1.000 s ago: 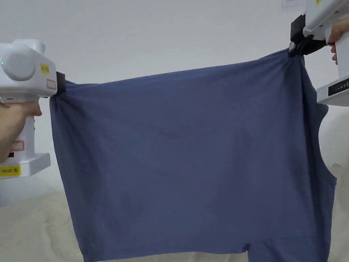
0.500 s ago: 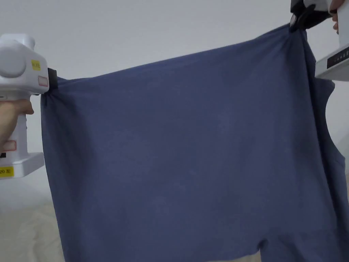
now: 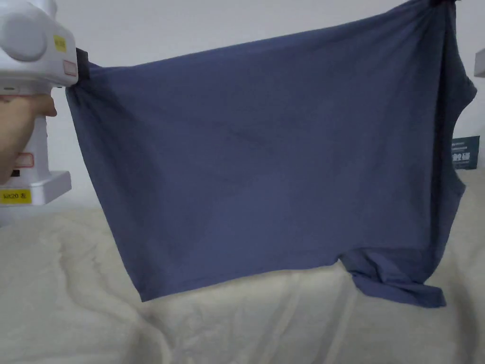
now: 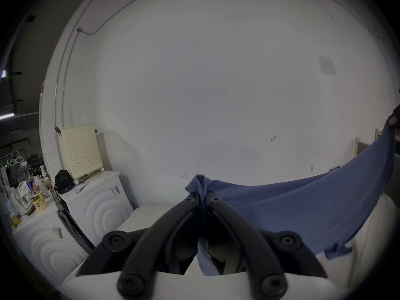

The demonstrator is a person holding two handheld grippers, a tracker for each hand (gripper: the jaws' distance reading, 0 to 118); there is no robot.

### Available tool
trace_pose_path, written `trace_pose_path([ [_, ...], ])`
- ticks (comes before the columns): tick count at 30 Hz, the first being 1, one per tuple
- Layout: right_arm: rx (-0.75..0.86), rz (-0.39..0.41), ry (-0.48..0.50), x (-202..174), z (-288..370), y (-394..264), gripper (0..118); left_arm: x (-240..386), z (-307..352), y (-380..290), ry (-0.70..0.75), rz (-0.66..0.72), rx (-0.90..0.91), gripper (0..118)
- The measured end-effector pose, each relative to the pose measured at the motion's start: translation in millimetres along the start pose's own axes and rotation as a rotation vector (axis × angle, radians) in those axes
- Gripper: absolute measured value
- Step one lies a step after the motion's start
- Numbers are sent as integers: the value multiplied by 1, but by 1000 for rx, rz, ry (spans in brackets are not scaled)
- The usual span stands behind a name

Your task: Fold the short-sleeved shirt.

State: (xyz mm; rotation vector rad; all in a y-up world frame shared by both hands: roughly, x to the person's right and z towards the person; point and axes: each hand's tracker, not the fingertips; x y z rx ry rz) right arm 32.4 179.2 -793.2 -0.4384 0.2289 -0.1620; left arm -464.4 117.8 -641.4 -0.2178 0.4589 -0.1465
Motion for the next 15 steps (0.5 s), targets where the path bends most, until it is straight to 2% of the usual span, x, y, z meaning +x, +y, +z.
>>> trace_pose_path([
  [3,-96,13,-18,5,-37,-54,3,15,-19,-58,-24,-37,-129,4],
  [8,-278,-2,-25,18,-93,-160,3,29,-46,-166,-75,1,-334,4],
  [10,-345,-24,-32,28,-107,-201,3,36,-47,-210,-67,-12,-387,4],
  [12,-419,-84,-30,39,-113,-249,3,42,-41,-258,-61,-5,-447,4],
  [14,-518,-70,-13,47,-120,-296,3,44,-27,-299,-112,26,-524,4],
  [15,-522,-32,-38,50,-114,-315,3,44,-20,-321,-118,35,-551,4],
])
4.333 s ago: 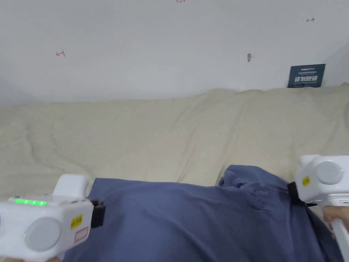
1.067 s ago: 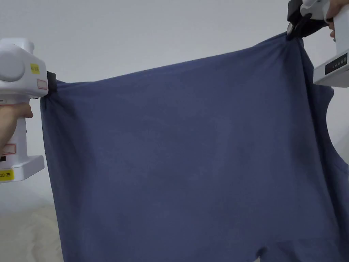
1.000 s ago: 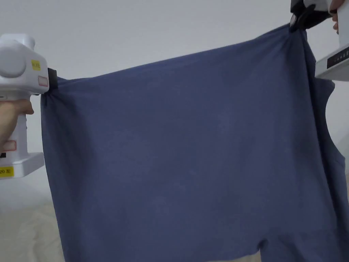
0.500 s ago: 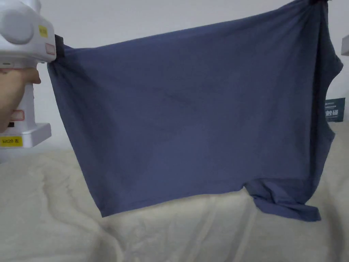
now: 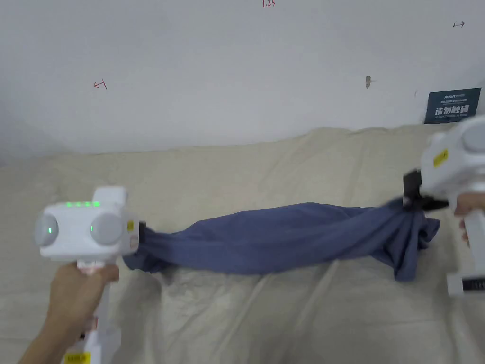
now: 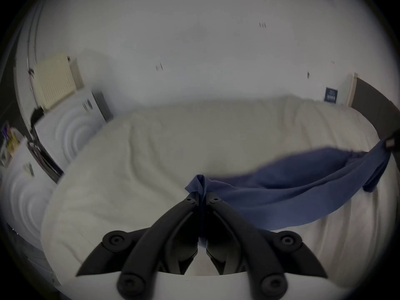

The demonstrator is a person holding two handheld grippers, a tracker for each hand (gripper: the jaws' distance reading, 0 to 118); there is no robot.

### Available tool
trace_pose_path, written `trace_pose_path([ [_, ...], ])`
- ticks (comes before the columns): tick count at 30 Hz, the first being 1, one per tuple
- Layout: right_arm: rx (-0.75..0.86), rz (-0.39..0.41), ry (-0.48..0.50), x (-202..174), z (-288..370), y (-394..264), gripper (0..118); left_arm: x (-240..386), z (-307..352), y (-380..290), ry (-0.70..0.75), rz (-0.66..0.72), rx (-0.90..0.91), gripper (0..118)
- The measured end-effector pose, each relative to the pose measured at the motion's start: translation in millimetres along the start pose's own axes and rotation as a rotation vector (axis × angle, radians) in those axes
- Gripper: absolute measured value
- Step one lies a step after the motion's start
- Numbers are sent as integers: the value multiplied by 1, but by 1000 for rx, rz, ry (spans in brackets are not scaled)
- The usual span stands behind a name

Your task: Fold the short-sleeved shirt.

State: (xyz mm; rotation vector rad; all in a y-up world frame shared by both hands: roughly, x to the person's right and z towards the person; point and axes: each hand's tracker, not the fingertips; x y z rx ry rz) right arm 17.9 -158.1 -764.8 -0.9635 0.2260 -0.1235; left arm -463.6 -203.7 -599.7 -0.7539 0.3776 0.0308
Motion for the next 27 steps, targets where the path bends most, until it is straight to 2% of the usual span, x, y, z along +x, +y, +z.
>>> trace_pose_path([
  [1,-22,0,-1,2,-6,-28,3,0,-2,-17,11,-6,-15,4],
  [4,-97,-85,56,25,-13,-80,3,-8,-1,-53,28,-30,-44,4],
  [5,-102,-147,88,36,-9,-100,3,-11,4,-60,28,-10,-67,4],
  [7,-124,-167,91,52,-5,-124,3,-17,14,-69,-15,38,-75,4],
  [10,-93,-97,45,58,20,-145,3,-19,39,-78,-10,52,-56,4],
  [16,-60,-114,59,72,79,-169,3,-35,102,-117,-36,95,-32,4],
  [18,-35,-82,42,73,106,-189,3,-38,128,-137,-32,95,-26,4],
  [27,-30,-81,46,88,165,-286,3,-39,205,-224,-32,85,-52,4],
])
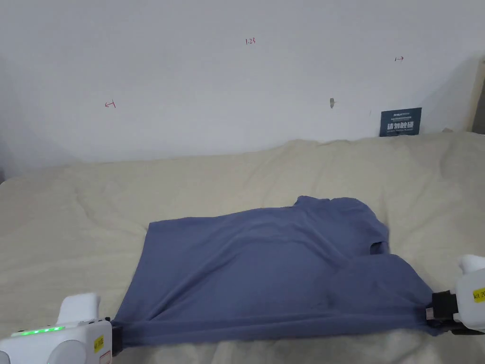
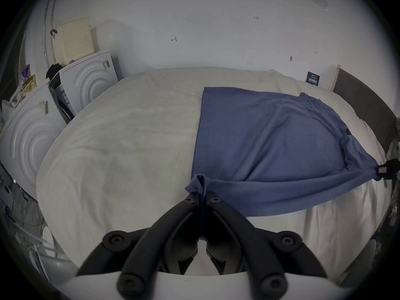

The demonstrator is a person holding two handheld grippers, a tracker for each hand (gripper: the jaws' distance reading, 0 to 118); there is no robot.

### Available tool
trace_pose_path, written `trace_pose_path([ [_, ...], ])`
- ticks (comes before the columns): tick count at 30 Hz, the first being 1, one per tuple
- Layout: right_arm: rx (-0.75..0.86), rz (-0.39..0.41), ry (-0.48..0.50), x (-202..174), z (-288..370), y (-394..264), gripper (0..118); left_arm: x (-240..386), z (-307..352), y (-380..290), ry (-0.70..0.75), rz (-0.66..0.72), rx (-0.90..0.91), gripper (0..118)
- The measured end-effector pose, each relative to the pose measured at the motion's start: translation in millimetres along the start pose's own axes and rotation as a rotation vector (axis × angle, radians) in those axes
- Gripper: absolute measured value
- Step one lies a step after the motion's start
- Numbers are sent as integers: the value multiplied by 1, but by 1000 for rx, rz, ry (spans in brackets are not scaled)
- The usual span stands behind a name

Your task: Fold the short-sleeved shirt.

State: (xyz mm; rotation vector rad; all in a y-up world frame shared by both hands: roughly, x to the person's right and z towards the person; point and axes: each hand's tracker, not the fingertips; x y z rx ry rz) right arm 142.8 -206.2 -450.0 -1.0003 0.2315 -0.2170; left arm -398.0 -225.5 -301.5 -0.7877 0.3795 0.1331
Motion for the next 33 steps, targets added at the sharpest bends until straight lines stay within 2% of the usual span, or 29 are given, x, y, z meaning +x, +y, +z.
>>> trace_pose_path([
  [3,-7,-33,-10,16,9,-35,3,-6,23,-27,-15,7,-4,4],
  [5,-10,-70,23,26,16,-56,3,-10,40,-44,-5,-27,10,4],
  [8,-10,-96,40,35,31,-85,3,-20,63,-67,-22,18,10,4],
  [9,1,-137,47,41,33,-91,3,-21,66,-74,-34,39,3,4],
  [12,18,-190,59,49,37,-107,3,-14,66,-93,-13,-36,-6,4],
  [16,40,-66,37,39,36,-114,4,-10,55,-102,-15,-53,-7,7],
  [17,48,-17,35,35,38,-113,6,-12,55,-101,-23,-39,-19,20],
  [18,53,21,16,28,38,-113,19,-13,55,-100,-42,-27,-26,57],
  [19,52,59,-3,24,39,-112,42,-15,57,-101,-52,-24,-8,89],
  [20,50,97,-25,16,40,-113,70,-15,60,-102,-51,-16,4,111],
  [21,35,141,-48,9,42,-114,92,-16,66,-102,-52,-3,27,117],
  [23,51,217,-44,1,52,-112,94,-18,83,-100,-64,34,97,117],
  [25,93,251,-26,-9,65,-116,94,-18,96,-100,-109,25,95,117],
  [27,154,250,-8,-17,83,-118,90,-18,112,-104,-118,11,114,117],
  [29,238,249,68,-23,99,-127,86,-15,122,-107,-125,8,112,117],
  [31,231,220,96,-29,107,-133,85,-14,128,-113,-143,10,95,114],
  [32,223,215,110,-32,109,-139,85,-12,133,-118,-150,-8,105,102],
  [33,214,225,134,-35,109,-146,83,-7,136,-124,-96,-44,97,72],
])
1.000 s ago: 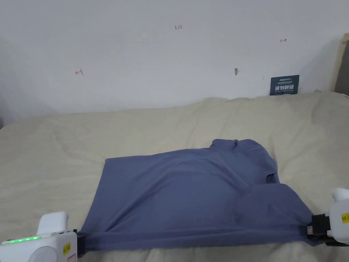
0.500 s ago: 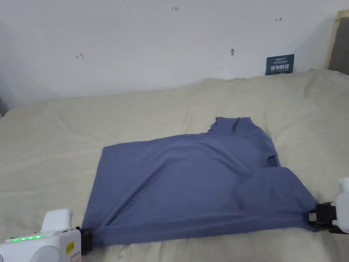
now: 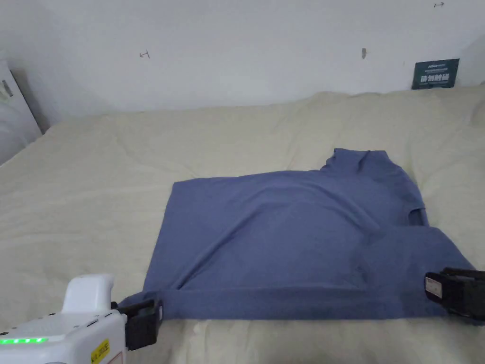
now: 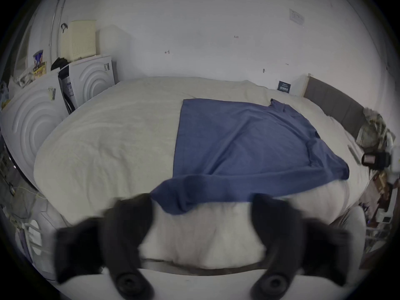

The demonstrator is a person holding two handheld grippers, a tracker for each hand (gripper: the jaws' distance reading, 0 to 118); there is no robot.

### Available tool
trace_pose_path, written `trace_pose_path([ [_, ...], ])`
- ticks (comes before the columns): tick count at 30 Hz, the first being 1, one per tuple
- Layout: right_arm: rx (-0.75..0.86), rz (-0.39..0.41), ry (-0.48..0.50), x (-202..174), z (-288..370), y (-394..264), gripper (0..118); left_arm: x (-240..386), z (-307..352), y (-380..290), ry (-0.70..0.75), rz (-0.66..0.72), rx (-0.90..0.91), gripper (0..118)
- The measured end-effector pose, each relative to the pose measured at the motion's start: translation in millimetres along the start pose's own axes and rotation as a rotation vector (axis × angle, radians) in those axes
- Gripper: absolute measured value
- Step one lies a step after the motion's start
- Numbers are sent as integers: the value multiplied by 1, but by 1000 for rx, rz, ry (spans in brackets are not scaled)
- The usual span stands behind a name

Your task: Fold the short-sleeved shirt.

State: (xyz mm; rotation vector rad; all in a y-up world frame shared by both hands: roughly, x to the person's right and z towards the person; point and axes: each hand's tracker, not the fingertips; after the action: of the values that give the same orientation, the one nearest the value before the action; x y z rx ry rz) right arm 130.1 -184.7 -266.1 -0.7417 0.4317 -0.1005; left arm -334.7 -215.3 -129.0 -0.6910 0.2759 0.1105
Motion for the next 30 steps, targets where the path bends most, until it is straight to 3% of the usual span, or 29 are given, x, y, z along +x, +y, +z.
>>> trace_pose_path([
  [1,-4,10,18,-2,2,-3,78,4,1,-5,43,-15,1,41],
  [2,-8,27,28,-6,4,-8,66,6,2,-13,56,-40,4,11],
  [3,13,43,28,-10,5,-13,19,7,3,-19,69,-50,-13,2],
  [4,21,34,-1,-13,1,-18,0,5,3,-22,56,-36,-42,3],
  [5,17,2,-20,-10,-3,-22,0,3,0,-26,26,-27,-66,2],
  [7,-46,19,49,-6,-13,-27,0,1,-4,-31,34,1,-78,1],
  [13,-61,-6,10,0,-35,-32,0,-11,-15,-19,49,8,-45,0],
  [14,-65,-8,14,2,-37,-33,0,-17,-18,-14,18,26,-21,2],
  [16,-73,-13,-1,4,-42,-35,0,-31,-29,-1,17,56,-37,62],
  [17,-85,-4,-5,4,-42,-32,0,-38,-39,7,27,75,-43,86],
  [18,-93,-4,-12,5,-45,-33,0,-46,-50,13,32,82,-36,102],
  [23,-116,-17,1,6,-51,-34,0,-67,-85,28,14,148,-81,103],
  [27,-133,-12,7,6,-53,-34,0,-75,-100,22,-147,292,-94,83],
  [28,-134,-16,12,7,-53,-34,0,-75,-102,21,-169,304,-118,57],
  [29,-136,-20,16,9,-53,-33,0,-70,-100,18,-136,294,-123,25],
  [30,-139,-20,9,10,-53,-32,0,-62,-96,15,-122,273,-112,5],
])
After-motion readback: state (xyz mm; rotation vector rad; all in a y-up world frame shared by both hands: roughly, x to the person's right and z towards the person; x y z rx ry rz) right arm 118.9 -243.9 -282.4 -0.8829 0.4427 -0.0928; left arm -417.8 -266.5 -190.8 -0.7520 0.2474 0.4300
